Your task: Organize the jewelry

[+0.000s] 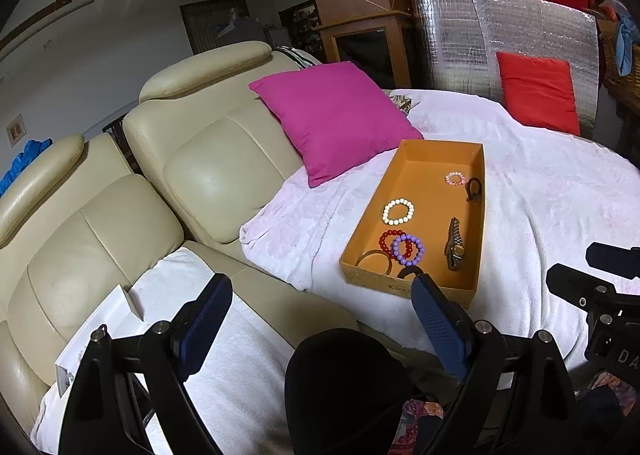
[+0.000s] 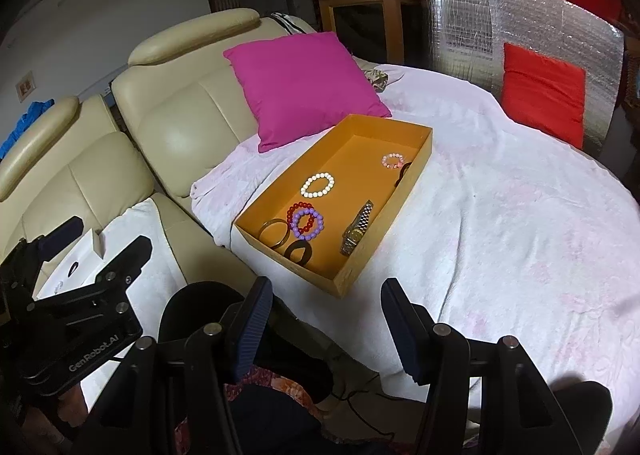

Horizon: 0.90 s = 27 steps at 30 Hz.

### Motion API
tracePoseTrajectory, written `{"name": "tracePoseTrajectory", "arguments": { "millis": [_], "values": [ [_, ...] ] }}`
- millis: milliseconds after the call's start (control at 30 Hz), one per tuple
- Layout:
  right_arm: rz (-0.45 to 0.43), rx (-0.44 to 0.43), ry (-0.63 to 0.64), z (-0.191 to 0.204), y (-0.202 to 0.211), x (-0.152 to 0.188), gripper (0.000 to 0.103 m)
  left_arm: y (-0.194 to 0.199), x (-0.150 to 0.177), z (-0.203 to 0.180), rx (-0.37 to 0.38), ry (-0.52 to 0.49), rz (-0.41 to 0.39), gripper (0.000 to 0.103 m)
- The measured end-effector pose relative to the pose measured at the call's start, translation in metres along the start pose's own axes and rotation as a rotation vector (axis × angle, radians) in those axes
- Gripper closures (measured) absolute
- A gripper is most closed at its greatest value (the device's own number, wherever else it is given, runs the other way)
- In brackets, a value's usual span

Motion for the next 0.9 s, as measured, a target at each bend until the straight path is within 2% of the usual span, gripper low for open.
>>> {"name": "tracePoseTrajectory", "arguments": {
  "millis": [900],
  "values": [
    [-0.012,0.031,0.005,0.0031,-0.0047,-0.0032,0.042,-0.0050,0.0034,0.0071,0.020,0.019,-0.001,0.012]
  ]
}}
Point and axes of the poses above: each gripper's, at about its wrist camera, not at the fingertips, and y roughly against the way its jaws point, z to its left, x to its underside, the point moved 10 cm from there along -y, roughly the way its jaws point, and after that the axes turned 14 degrees about -y, right-handed, at the moved point
